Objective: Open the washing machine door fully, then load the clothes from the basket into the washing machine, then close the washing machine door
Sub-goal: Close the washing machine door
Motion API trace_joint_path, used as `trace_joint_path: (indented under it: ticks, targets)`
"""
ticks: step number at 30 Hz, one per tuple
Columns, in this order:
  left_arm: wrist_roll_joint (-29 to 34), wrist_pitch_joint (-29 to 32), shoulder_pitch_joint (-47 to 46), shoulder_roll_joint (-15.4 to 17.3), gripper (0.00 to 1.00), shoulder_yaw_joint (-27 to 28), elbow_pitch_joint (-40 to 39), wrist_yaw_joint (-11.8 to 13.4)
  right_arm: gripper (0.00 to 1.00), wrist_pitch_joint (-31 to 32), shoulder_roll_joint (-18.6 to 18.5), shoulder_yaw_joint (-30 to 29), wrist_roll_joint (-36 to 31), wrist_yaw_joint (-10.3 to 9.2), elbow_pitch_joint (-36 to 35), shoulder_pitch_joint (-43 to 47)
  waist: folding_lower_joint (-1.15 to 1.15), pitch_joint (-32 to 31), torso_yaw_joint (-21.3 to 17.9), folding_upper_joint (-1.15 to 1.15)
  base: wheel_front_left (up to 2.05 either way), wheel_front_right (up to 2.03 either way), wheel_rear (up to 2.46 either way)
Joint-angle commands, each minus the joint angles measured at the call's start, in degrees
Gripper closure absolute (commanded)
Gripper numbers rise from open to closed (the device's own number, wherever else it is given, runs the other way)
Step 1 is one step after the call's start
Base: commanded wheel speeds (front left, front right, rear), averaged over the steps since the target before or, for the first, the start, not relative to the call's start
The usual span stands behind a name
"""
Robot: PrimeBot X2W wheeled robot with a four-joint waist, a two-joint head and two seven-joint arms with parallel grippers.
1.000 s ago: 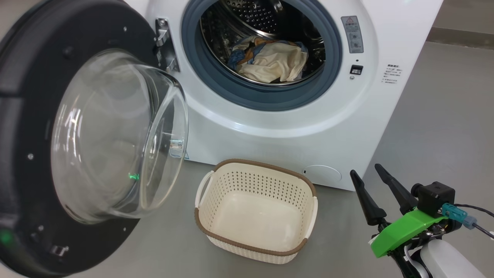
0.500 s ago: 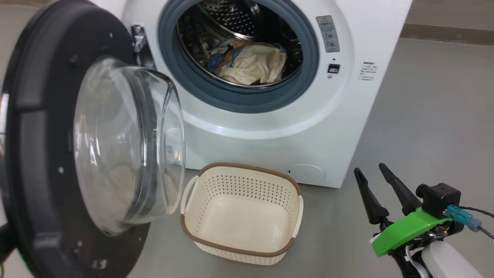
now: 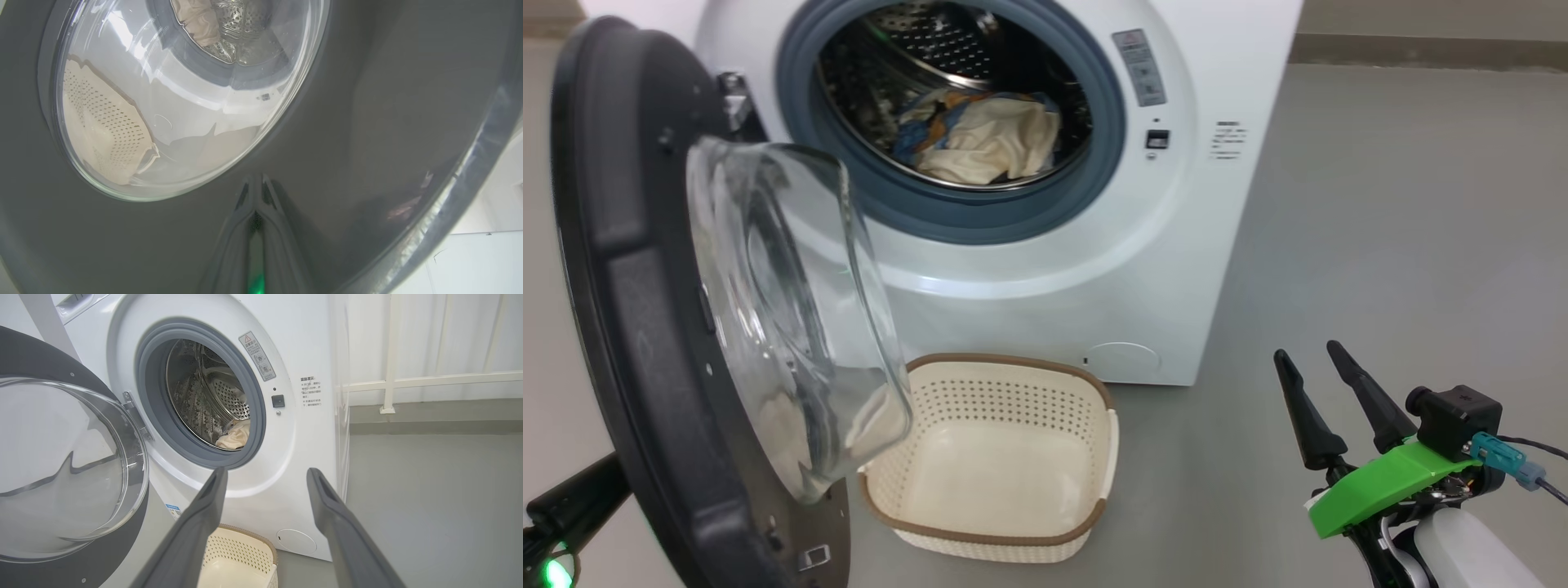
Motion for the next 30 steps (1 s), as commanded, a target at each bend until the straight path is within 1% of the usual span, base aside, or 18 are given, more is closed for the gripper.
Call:
trace_joint_path:
  ticks: [1,5,6,16,18,24,30]
  targets:
    - [-0.45,0.87,-2.14,1.47,1.00,1.53,-3.02,0.10,0.00,-0.71,-0.38,0.55,-0.48,0.26,-1.53,-0.05,0.00,0.14,-2.22,0.00,0.00,0.00,0.00]
    - [-0.99,1.24,-2.55,1.11,1.00,1.40,-4.02,0.37,0.00,-0.71,-0.15,0.36,-0.57,0.26,-1.73,0.00,0.00,0.55,-4.65,0.00,0.00,0.00,0.00]
    - [-0.99,1.24,-2.55,1.11,1.00,1.40,-4.02,0.37,0.00,-0.71,-0.15,0.36,-0.57,0.26,-1.73,0.00,0.00,0.55,-4.65,0.00,0.00,0.00,0.00]
    - [-0.49,0.75,-3.40,-0.23,1.00,0.19,-6.28,0.44,0.00,-0.71,0.18,-0.09,-1.05,0.26,-2.24,-0.12,0.00,0.85,-10.67,0.00,0.00,0.00,0.00]
    - [-0.36,0.62,-3.64,-0.56,1.00,-0.09,-6.64,0.36,0.00,-0.71,0.22,-0.08,-1.10,0.26,-2.31,-0.15,0.00,0.93,-12.41,0.00,0.00,0.00,0.00]
    - [1.28,-2.09,-5.34,-1.48,1.00,0.16,-5.92,-0.70,0.00,-0.71,0.22,0.05,-1.11,0.26,-2.44,-0.26,0.00,1.42,-15.59,0.00,0.00,0.00,0.00]
    - [4.20,-5.74,-8.92,-2.82,1.00,-0.99,-3.37,-2.14,0.00,-0.71,0.09,-0.14,-0.96,0.26,-2.47,-0.69,0.00,1.94,-17.54,0.00,0.00,0.00,0.00]
